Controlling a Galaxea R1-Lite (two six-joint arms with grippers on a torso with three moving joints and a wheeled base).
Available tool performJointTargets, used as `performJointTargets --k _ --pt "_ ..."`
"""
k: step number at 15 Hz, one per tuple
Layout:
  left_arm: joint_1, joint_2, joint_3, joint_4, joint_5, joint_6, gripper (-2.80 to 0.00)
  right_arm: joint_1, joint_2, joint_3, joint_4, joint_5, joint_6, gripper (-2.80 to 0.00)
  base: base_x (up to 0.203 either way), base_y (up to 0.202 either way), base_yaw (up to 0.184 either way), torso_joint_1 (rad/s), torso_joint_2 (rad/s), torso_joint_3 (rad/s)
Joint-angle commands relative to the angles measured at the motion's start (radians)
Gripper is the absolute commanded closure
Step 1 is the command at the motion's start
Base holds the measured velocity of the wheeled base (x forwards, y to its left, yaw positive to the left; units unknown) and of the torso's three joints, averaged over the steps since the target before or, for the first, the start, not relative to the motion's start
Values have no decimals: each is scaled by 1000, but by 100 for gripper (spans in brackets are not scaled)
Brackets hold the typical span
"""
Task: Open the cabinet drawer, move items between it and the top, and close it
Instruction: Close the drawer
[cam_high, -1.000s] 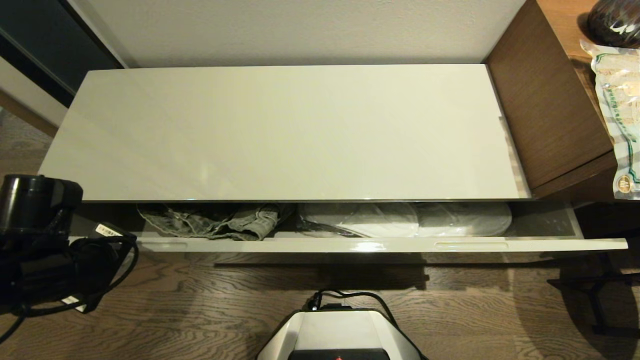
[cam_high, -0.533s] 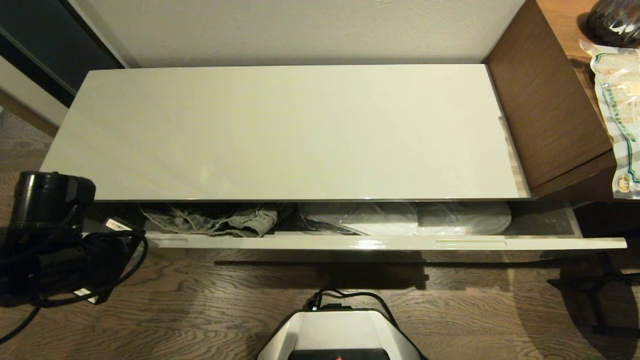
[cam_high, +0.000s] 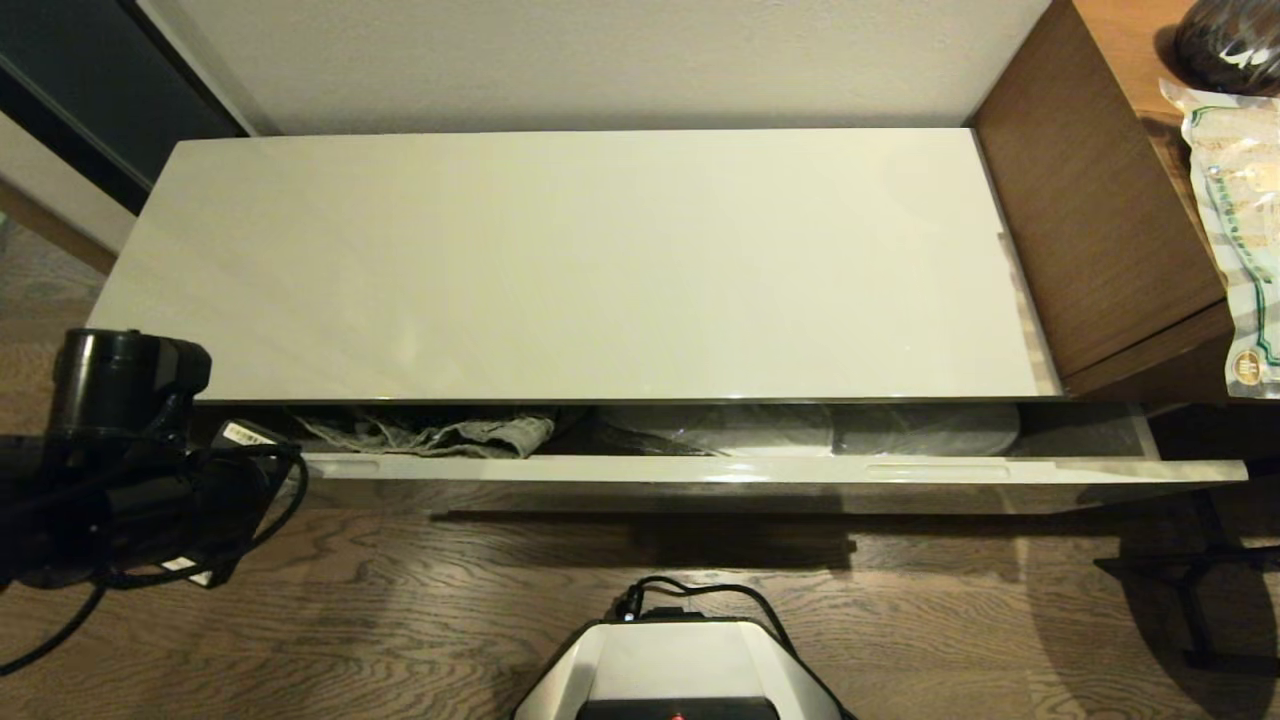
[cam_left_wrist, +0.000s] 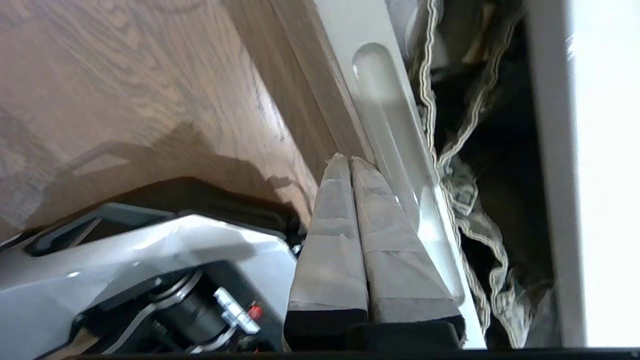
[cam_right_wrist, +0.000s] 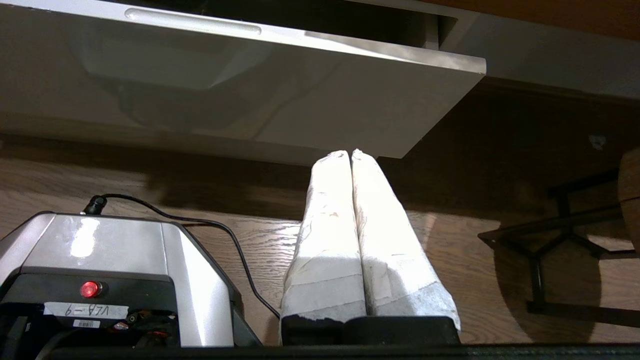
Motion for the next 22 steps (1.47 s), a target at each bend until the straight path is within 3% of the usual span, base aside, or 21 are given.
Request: performJointTargets --k 1,6,11,15,22 --pt "0 26 -18 -8 7 -11 0 0 1 0 -2 0 -1 0 0 0 0 0 0 0" --pt "0 33 -47 -8 10 -31 0 0 1 0 -1 0 -1 0 0 0 0 0 0 0" --pt "5 36 -89 -11 18 -30 0 0 1 0 -1 0 -1 0 0 0 0 0 0 0" --pt "8 72 -96 -84 16 -17 0 0 1 0 -2 0 -1 0 0 0 0 0 0 0" --pt "6 50 -138 -78 11 -14 0 0 1 0 -2 0 -1 0 0 0 0 0 0 0"
